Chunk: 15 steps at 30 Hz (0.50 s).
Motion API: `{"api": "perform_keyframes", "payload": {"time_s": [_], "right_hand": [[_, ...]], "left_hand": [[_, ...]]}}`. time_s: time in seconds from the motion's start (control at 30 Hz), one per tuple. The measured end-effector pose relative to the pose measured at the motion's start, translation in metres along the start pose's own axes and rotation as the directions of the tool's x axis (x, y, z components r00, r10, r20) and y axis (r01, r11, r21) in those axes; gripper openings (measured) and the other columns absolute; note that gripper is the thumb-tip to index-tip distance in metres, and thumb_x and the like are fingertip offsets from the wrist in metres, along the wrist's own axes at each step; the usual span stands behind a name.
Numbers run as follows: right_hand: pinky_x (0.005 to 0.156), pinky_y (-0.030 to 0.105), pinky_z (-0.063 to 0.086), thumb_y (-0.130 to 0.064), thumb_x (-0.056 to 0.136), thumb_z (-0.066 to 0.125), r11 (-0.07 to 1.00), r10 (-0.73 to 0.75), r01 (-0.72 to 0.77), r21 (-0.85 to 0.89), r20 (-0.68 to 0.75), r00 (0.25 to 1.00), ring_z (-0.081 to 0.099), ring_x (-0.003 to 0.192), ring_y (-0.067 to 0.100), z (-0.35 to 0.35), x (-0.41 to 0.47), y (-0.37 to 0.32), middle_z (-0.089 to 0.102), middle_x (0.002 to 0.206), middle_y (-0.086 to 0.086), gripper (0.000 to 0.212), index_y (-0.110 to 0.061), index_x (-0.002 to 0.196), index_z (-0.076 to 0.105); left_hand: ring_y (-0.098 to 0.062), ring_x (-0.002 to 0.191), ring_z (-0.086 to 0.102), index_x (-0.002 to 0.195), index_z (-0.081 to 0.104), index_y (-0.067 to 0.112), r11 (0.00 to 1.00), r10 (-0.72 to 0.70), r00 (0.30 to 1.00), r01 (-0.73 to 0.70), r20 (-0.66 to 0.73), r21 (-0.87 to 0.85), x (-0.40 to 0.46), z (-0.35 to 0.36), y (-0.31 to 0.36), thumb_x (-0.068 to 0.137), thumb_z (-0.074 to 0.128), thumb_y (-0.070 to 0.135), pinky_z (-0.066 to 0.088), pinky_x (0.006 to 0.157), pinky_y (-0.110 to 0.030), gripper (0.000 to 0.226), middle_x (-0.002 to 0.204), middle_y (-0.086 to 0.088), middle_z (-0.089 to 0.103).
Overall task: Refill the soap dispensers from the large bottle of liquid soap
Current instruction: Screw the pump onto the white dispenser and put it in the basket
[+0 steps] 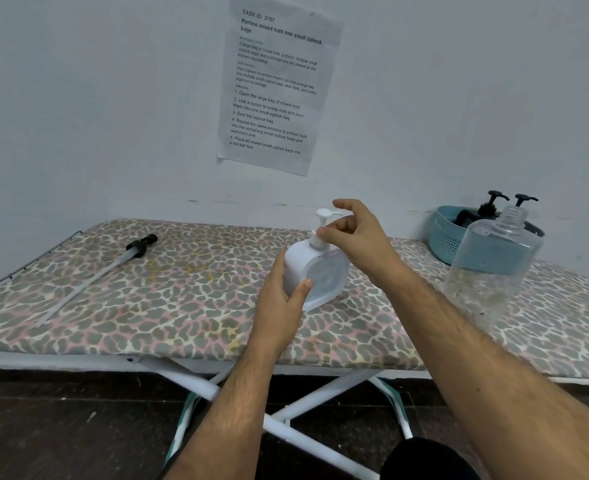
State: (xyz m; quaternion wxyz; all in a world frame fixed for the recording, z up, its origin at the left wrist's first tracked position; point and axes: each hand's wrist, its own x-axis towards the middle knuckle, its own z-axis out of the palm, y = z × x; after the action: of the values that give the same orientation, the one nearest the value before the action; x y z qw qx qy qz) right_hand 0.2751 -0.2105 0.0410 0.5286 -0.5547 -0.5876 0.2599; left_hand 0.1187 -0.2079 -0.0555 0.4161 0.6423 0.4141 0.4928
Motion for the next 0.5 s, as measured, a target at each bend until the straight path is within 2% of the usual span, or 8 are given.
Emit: {"api": "perform_keyframes", "payload": {"time_s": [0.17,0.27,0.37,0.5], "right_hand": [[0.093,0.029,0.043,-0.003,0.089,0.059,0.999,0.030,-0.030,0.016,0.024,0.999,0.060,0.112,0.009,-0.0022,0.0001,-0.0014,0.073,0.102,-0.005,0.061,-0.024,0.144,0.042],[0.084,0.023,0.044,-0.006,0.089,0.065,1.000,0.010,-0.010,0.006,0.025,1.000,0.064,0.102,0.005,-0.0003,-0.0028,-0.0019,0.073,0.097,-0.002,0.060,-0.022,0.143,0.044],[0.084,0.023,0.046,-0.012,0.084,0.076,1.000,-0.007,0.007,0.015,-0.004,1.000,0.063,0.087,0.009,-0.0003,-0.0040,-0.0003,0.064,0.088,-0.001,0.063,-0.020,0.139,0.046],[0.079,0.021,0.043,-0.019,0.088,0.074,1.000,0.002,-0.002,0.009,-0.011,1.000,0.060,0.078,0.002,-0.0017,-0.0039,-0.0011,0.060,0.075,-0.012,0.061,-0.020,0.141,0.044]], "left_hand": [[-0.008,0.128,0.051,0.149,0.032,0.041,1.000,0.002,1.000,-0.002,0.004,-0.011,-0.0008,0.0004,0.0013,0.090,0.063,0.038,0.047,0.105,-0.045,0.066,0.142,0.015,0.050],[-0.009,0.128,0.052,0.148,0.032,0.042,1.000,-0.003,1.000,0.004,0.007,-0.015,-0.0011,0.0003,0.0021,0.087,0.062,0.043,0.048,0.104,-0.045,0.068,0.142,0.015,0.050],[-0.010,0.129,0.051,0.149,0.030,0.043,1.000,-0.007,1.000,0.007,0.012,-0.020,-0.0018,0.0000,0.0021,0.085,0.061,0.046,0.049,0.104,-0.045,0.070,0.143,0.015,0.049],[-0.010,0.128,0.051,0.149,0.030,0.042,1.000,-0.003,1.000,0.004,0.016,-0.017,-0.0012,-0.0003,0.0016,0.088,0.062,0.043,0.048,0.104,-0.046,0.069,0.143,0.014,0.049]]}}
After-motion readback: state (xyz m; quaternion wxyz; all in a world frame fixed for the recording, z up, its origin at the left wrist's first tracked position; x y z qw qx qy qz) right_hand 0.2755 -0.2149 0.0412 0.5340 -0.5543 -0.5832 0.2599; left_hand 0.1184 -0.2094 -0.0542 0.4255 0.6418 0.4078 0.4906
